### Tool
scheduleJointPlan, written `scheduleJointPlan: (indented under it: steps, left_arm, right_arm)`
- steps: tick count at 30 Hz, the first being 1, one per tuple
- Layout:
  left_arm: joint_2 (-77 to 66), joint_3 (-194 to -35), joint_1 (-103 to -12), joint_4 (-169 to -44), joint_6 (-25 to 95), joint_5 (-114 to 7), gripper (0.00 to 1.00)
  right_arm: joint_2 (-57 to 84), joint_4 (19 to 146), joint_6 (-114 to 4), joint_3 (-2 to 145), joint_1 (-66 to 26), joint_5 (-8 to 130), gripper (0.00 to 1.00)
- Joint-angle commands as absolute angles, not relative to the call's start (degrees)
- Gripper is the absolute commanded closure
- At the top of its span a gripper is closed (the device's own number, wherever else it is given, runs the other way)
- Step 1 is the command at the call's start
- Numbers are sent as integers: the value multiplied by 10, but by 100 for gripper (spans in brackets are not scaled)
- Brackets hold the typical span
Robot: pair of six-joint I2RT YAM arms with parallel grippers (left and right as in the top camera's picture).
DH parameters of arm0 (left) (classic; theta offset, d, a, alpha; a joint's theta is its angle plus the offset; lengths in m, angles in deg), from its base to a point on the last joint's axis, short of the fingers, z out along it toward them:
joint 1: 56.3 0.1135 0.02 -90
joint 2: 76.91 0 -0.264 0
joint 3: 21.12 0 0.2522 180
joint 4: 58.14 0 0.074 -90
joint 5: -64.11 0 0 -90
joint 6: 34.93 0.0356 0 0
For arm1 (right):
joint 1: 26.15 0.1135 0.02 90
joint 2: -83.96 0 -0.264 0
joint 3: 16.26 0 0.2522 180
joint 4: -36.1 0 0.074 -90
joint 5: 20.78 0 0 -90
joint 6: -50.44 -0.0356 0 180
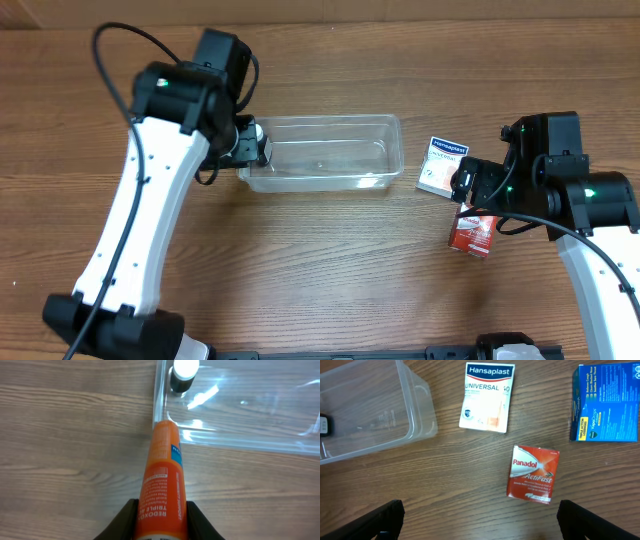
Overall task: Pack container
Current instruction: 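Place the orange tube upright in the container beside the bottle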
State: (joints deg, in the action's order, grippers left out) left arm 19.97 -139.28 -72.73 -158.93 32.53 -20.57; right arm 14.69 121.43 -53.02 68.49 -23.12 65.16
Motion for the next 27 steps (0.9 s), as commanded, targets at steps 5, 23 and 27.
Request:
scheduleJointPlan:
  steps: [5,23,27]
  left_arm:
    - [216,-1324,-728,-1502,345,-196,96]
    - [362,-1303,-728,-1449,345,-211,72]
    - [362,-1303,-728,-1450,345,-211,47]
  right_arm:
    - [147,1211,-529,702,-233,654,0]
    - [147,1211,-529,702,-233,654,0]
    - [147,1211,-529,702,-233,654,0]
